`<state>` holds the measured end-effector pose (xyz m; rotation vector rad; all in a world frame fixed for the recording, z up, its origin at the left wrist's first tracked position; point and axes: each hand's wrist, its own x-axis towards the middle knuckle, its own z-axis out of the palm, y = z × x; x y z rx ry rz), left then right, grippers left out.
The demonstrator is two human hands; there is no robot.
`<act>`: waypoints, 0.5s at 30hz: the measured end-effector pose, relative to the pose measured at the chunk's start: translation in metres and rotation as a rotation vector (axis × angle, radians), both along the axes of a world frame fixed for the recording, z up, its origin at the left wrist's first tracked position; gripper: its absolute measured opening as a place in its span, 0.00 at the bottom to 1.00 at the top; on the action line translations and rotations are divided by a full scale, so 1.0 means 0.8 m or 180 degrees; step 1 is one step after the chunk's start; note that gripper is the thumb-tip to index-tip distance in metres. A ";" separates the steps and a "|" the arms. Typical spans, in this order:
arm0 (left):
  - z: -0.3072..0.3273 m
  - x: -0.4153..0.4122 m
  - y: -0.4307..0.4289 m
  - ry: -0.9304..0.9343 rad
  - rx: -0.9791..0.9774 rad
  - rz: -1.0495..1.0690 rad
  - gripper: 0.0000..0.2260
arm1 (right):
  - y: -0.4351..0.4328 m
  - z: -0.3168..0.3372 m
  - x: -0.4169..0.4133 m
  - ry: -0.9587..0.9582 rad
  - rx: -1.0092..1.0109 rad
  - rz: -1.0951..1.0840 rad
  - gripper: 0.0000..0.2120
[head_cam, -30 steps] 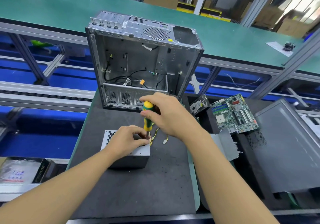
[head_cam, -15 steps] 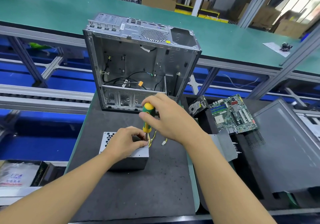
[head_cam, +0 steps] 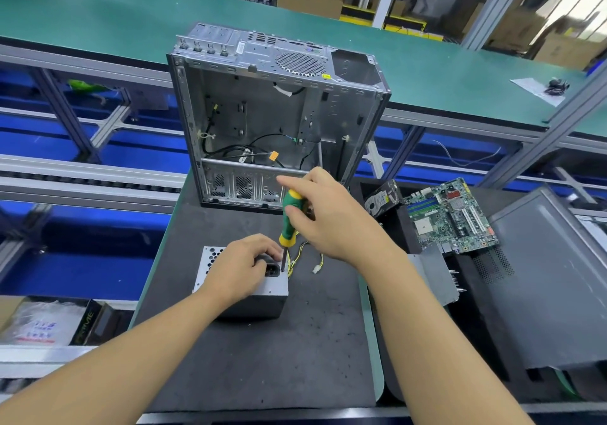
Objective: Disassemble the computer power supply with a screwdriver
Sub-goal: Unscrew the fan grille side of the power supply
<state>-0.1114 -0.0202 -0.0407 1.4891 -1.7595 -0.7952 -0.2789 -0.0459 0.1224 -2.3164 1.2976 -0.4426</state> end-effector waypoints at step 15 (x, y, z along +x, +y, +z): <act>0.000 -0.004 -0.004 -0.0262 0.0004 -0.0169 0.11 | 0.001 -0.006 0.004 -0.0188 0.0057 0.0283 0.06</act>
